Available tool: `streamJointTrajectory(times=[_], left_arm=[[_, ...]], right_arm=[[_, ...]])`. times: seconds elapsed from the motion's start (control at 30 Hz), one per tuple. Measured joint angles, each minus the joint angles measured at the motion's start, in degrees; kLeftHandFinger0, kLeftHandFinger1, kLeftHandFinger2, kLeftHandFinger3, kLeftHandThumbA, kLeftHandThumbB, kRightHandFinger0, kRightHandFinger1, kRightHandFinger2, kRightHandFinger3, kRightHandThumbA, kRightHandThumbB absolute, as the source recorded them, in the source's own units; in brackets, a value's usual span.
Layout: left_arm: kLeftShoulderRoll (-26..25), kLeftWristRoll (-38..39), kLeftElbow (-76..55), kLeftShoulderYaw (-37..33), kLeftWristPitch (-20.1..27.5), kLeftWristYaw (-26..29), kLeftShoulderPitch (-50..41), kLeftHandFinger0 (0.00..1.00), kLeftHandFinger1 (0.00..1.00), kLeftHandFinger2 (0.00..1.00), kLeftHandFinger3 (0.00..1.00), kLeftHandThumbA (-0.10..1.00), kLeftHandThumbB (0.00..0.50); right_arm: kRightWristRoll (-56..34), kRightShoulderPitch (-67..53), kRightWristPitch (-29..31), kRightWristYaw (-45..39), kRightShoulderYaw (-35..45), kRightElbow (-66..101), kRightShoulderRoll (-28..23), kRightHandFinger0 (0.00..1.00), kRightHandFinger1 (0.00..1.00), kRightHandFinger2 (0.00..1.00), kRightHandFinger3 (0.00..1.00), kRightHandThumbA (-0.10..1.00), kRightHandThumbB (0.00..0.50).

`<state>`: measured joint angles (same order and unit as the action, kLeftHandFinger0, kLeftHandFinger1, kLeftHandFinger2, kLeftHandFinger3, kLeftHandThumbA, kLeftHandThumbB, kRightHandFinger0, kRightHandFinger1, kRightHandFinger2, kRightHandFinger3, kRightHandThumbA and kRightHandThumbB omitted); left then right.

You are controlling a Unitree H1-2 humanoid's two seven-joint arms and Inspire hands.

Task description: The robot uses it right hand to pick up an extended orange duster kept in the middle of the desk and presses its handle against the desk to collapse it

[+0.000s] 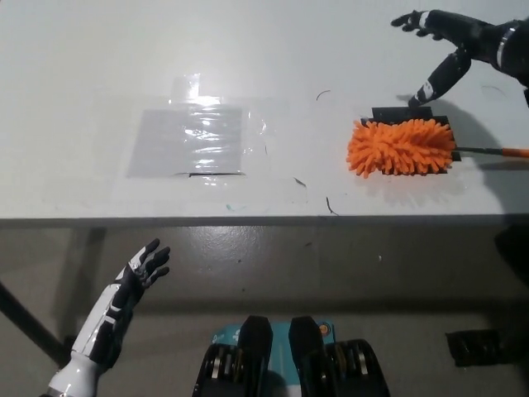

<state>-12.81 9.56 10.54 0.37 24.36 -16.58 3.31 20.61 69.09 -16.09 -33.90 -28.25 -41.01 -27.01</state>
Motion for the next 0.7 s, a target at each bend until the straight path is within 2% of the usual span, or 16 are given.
streamJointTrajectory(times=[0.1, 0.13, 0.17, 0.23, 0.33, 0.4, 0.7], left_arm=[[0.0, -0.01, -0.1, 0.04, 0.11, 0.0, -0.05, 1.0, 1.0, 1.0, 1.0, 1.0, 0.312], [0.01, -0.01, -0.13, 0.04, 0.14, 0.01, -0.05, 1.0, 1.0, 1.0, 1.0, 1.0, 0.305], [0.01, -0.02, -0.15, 0.06, 0.19, 0.01, -0.11, 1.0, 1.0, 1.0, 1.0, 1.0, 0.304], [0.02, -0.04, -0.17, 0.08, 0.26, 0.0, -0.18, 1.0, 1.0, 1.0, 1.0, 1.0, 0.32], [0.0, -0.05, -0.29, 0.06, 0.28, 0.0, -0.26, 1.0, 1.0, 1.0, 1.0, 1.0, 0.313], [0.0, -0.05, -0.33, 0.05, 0.29, 0.0, -0.27, 1.0, 1.0, 1.0, 1.0, 1.0, 0.313], [-0.01, -0.33, -0.69, 0.05, 0.29, 0.01, -0.65, 1.0, 1.0, 1.0, 1.0, 1.0, 0.302]], right_arm=[[0.01, 2.22, 1.21, -0.33, -0.11, -6.46, 1.77, 1.0, 1.0, 1.0, 1.0, 0.97, 0.382], [0.01, 2.57, 1.56, -0.4, -0.11, -7.58, 2.14, 1.0, 1.0, 1.0, 1.0, 0.94, 0.354], [-0.03, 2.98, 2.15, -0.52, -0.08, -9.48, 2.8, 1.0, 1.0, 1.0, 1.0, 0.94, 0.353], [-0.09, 4.31, 3.21, -0.69, -0.04, -15.12, 4.43, 1.0, 1.0, 1.0, 1.0, 0.96, 0.375], [-0.08, 5.85, 4.66, -0.69, 0.1, -21.96, 6.56, 1.0, 1.0, 1.0, 1.0, 0.95, 0.375], [-0.07, 6.25, 5.42, -0.69, 0.22, -24.36, 7.3, 1.0, 1.0, 1.0, 1.0, 1.0, 0.375], [0.36, 8.38, 10.86, -0.54, 0.03, -32.65, 9.46, 1.0, 1.0, 1.0, 1.0, 1.0, 0.377]])
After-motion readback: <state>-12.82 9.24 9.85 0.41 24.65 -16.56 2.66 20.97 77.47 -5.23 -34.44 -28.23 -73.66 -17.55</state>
